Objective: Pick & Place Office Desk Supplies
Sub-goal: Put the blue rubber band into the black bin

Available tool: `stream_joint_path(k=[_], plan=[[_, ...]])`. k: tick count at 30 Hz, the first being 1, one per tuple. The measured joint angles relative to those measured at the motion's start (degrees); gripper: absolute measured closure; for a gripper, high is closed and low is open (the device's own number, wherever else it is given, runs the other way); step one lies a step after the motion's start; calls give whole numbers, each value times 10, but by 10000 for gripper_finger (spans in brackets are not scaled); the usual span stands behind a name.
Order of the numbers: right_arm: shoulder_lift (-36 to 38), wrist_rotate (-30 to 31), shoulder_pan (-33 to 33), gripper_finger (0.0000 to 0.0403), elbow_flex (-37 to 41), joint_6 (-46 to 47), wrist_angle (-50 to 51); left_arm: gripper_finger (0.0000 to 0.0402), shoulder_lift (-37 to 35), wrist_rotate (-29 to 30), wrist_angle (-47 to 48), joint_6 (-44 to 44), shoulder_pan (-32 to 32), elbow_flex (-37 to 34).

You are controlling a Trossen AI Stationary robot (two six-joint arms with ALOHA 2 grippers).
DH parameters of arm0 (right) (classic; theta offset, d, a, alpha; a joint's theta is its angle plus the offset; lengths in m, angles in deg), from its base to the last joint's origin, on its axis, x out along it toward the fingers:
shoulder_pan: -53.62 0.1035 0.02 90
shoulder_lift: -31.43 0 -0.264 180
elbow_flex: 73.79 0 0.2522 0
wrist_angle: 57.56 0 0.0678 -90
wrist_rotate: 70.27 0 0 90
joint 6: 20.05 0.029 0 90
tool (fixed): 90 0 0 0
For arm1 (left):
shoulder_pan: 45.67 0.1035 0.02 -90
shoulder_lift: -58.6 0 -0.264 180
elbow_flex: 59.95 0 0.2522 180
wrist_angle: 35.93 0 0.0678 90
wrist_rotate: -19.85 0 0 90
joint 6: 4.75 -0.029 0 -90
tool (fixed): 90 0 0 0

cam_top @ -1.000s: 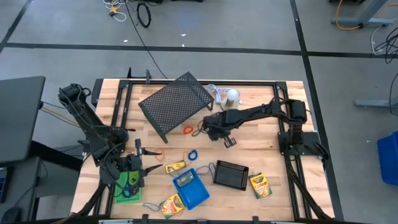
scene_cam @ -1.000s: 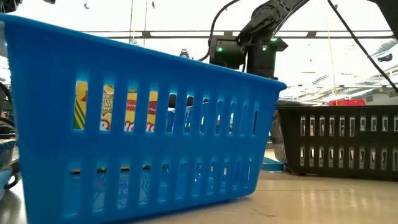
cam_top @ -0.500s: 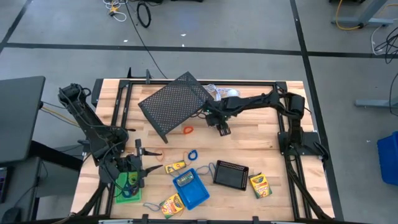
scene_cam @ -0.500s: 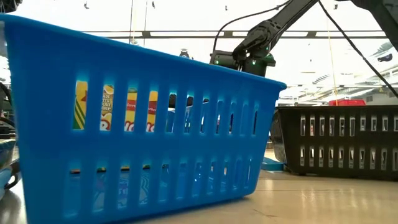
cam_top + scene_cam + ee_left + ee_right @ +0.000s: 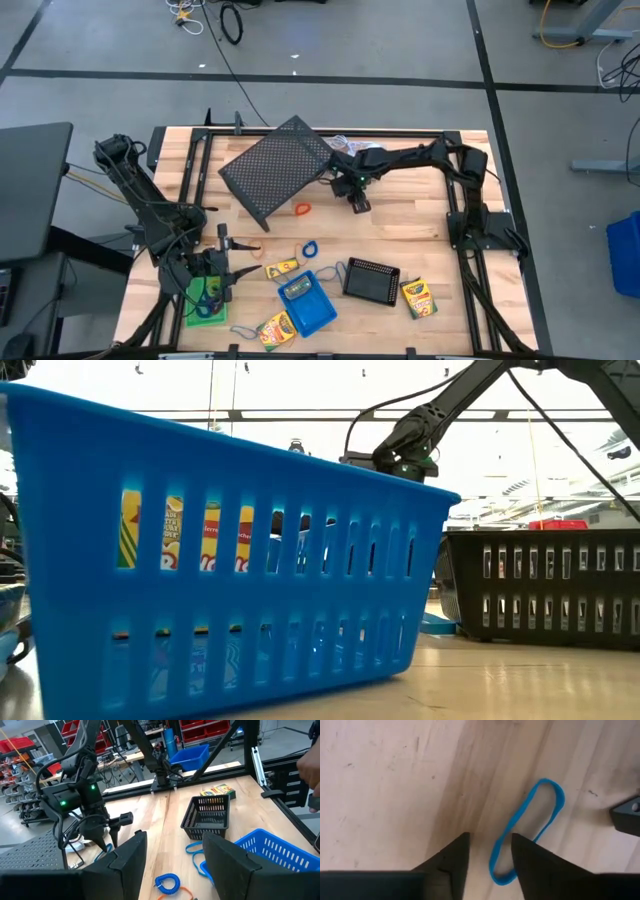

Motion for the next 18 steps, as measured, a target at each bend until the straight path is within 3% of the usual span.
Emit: stream_joint_path(k=[7,18], plan=[[-1,-36,0,333,-2,4,49,200,0,0,0,2,0,0],[0,-25,51,361,-2,23,98,200,0,0,0,2,0,0]])
